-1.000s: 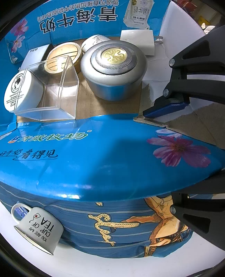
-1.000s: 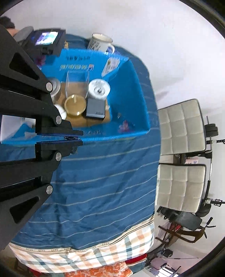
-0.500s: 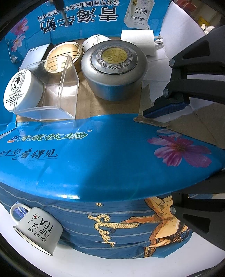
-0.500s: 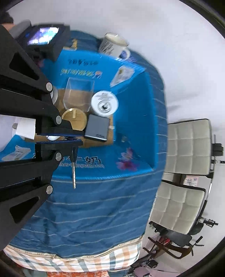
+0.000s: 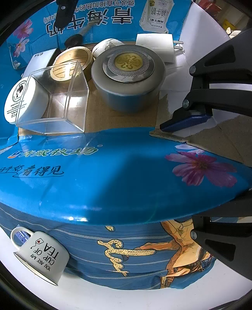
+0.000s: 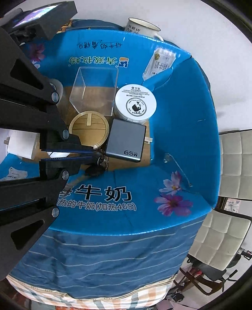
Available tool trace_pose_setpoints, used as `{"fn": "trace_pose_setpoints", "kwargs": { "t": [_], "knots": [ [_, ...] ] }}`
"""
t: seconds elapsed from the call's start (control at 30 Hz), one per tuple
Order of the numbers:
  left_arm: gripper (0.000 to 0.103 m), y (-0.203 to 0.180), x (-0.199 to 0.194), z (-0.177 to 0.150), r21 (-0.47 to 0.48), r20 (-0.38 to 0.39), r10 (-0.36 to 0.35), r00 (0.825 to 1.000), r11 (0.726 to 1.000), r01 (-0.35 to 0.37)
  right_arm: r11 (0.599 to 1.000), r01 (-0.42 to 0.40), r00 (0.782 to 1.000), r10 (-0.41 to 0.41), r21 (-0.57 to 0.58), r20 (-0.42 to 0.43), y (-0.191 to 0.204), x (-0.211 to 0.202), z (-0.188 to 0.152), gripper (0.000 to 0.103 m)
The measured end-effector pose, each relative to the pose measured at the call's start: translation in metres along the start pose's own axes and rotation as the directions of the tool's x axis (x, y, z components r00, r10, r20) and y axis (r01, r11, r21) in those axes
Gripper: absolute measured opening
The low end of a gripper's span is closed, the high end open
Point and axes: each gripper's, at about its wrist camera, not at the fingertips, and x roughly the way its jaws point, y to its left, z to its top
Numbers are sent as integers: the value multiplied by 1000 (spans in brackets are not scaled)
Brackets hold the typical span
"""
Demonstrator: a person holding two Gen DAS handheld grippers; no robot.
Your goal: Organize rigid objects
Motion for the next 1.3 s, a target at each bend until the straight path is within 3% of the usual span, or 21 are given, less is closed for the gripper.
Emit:
{"fn": "trace_pose_setpoints", "kwargs": {
  "t": [0.73,0.83,0.87,0.9,0.97,1.3],
  "knots": [
    [45,5,1,-5,-1,1,0,1000,1000,0,995,-35,993,45,95,-108,-18,36,-4,8],
    [45,6,0,-6,0,1,1,1000,1000,-1,996,-49,996,55,78,-68,-12,22,-5,29],
    [45,5,0,-6,1,2,1,1000,1000,-1,997,-45,997,49,67,-55,-8,15,-5,41],
    [45,5,0,-6,2,2,2,1000,1000,-2,997,-41,998,43,60,-42,-5,9,-5,66],
    [45,5,0,-6,0,0,-1,1000,1000,1,998,-46,999,46,49,-2,1,-7,-5,103],
    [44,10,-2,-6,-41,-20,-10,1000,999,9,998,6,998,-11,69,67,-13,-46,-9,103]
  ]
}}
